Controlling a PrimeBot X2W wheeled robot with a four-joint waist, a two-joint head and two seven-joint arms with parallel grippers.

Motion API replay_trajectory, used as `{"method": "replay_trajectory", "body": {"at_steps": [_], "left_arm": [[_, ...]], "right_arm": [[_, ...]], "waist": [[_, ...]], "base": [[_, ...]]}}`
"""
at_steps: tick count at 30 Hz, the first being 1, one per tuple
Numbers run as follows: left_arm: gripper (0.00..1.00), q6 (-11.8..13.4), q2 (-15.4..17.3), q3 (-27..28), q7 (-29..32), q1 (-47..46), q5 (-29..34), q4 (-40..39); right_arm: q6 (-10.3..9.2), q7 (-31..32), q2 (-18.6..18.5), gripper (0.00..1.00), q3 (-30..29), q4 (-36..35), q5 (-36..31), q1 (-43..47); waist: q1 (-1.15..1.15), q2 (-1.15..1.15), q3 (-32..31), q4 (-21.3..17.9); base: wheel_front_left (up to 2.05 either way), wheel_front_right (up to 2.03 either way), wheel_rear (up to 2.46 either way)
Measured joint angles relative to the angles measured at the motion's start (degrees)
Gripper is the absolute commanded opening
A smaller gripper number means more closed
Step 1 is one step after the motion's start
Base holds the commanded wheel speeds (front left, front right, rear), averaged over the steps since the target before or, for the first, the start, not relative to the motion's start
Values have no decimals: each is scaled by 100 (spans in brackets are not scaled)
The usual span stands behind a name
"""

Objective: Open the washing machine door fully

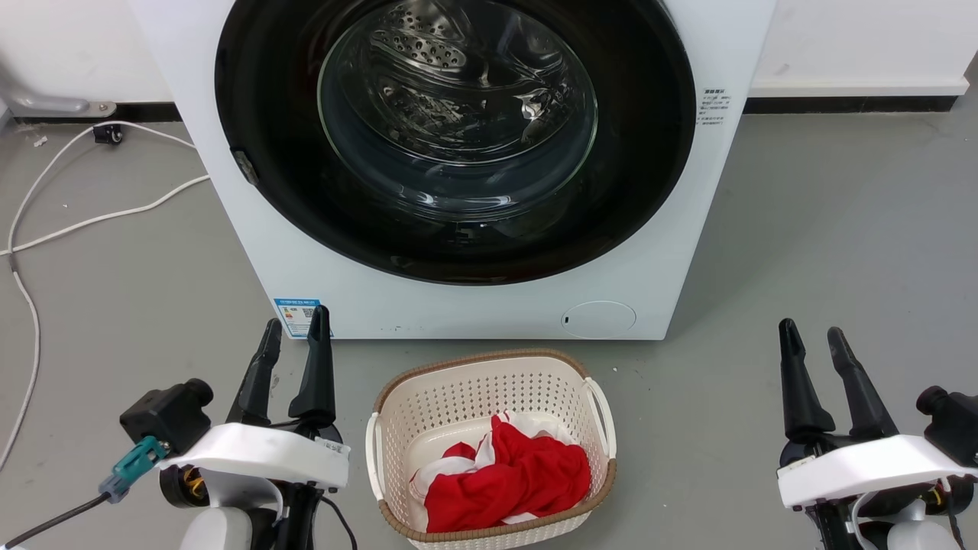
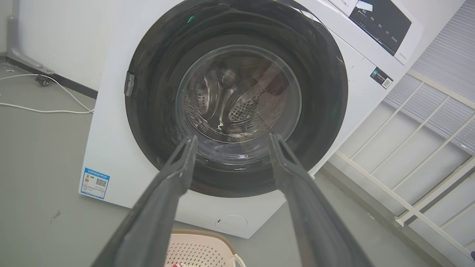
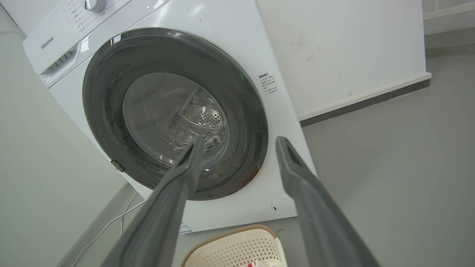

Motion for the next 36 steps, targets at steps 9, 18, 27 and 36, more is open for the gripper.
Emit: {"method": "replay_trajectory", "body": {"at_steps": [9, 18, 27, 36], "left_arm": [[100, 99, 68, -115, -133, 6, 639, 63], [100, 165, 140, -234, -266, 6, 1171, 99], [100, 219, 165, -341, -375, 4, 1619, 133], [100, 259, 177, -400, -489, 3, 2038, 172]], "right_arm": [[0, 2, 0, 100, 18, 40, -658, 22], [1, 23, -1, 100, 13, 65, -1212, 26], [1, 15, -1, 100, 25, 27, -1679, 55], [1, 13, -1, 100, 57, -62, -2067, 101]], "waist": [[0, 0, -8, 5], [0, 0, 8, 0], [0, 0, 10, 0], [0, 0, 7, 2]], "base": [[0, 0, 0], [0, 0, 0], [0, 0, 0], [0, 0, 0]]}}
